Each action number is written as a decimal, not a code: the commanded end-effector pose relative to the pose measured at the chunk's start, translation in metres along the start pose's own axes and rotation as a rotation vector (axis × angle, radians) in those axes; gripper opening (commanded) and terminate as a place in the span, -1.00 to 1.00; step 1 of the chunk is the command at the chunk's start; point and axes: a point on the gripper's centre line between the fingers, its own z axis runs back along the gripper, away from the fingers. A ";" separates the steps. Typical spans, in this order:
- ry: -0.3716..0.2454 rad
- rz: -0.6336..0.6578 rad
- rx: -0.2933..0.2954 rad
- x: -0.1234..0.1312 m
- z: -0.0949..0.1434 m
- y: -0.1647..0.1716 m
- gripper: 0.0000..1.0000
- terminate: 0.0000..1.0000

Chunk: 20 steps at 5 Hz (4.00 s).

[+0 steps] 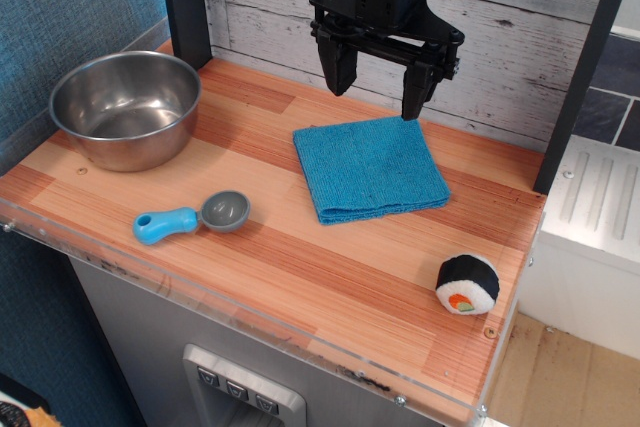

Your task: Move the cloth to the top right of the bowl

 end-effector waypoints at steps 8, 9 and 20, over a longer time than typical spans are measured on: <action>0.074 0.035 0.002 -0.001 -0.081 0.022 1.00 -1.00; 0.053 0.080 0.031 -0.004 -0.080 0.034 1.00 -1.00; -0.010 0.323 0.024 0.010 -0.030 0.119 1.00 -1.00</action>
